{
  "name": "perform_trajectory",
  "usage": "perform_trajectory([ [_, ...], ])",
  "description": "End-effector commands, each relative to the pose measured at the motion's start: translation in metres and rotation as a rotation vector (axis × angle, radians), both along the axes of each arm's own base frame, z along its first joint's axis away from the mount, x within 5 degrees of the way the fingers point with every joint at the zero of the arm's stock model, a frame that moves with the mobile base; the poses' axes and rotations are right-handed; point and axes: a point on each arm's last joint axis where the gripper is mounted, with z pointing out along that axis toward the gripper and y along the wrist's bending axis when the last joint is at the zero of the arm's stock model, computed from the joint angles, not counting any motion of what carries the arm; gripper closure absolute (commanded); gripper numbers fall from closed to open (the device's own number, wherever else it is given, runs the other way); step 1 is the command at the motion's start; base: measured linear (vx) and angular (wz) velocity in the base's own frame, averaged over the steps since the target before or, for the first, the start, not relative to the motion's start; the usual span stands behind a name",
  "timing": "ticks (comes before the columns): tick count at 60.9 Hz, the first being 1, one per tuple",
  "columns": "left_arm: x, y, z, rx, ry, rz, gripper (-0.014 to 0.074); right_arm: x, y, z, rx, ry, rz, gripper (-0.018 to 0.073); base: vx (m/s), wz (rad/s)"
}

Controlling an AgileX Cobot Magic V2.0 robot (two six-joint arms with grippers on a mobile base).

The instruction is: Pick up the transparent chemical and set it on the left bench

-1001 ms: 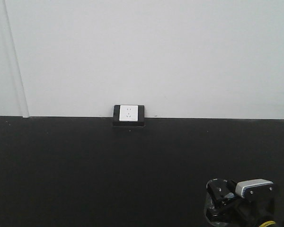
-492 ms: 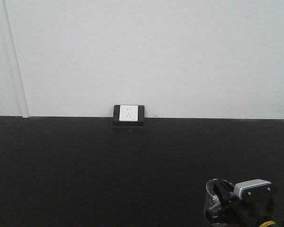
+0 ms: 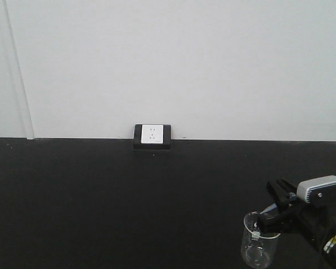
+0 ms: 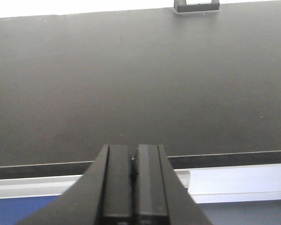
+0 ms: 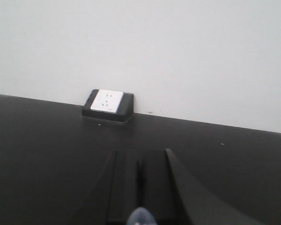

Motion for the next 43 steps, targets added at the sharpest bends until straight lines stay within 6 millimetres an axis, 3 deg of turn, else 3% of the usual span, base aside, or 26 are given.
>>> perform_trajectory([
  [1, -0.001, 0.0, 0.003, -0.014, -0.081, -0.001, 0.06, -0.016, -0.004, 0.041, 0.028, -0.058, -0.018, 0.0564, 0.0, 0.0],
  [10, -0.001, 0.0, 0.003, -0.014, -0.081, -0.001, 0.06, -0.046, -0.011, 0.068, 0.039, 0.025, -0.067, 0.0564, 0.0, 0.0],
  [26, -0.001, 0.0, 0.003, -0.014, -0.081, -0.001, 0.06, -0.095, -0.024, 0.089, 0.016, 0.179, -0.156, 0.0564, 0.0, 0.0],
  [43, -0.001, 0.0, 0.003, -0.014, -0.081, -0.001, 0.06, -0.114, -0.027, 0.1, 0.018, 0.156, -0.17, 0.0564, 0.0, 0.0],
])
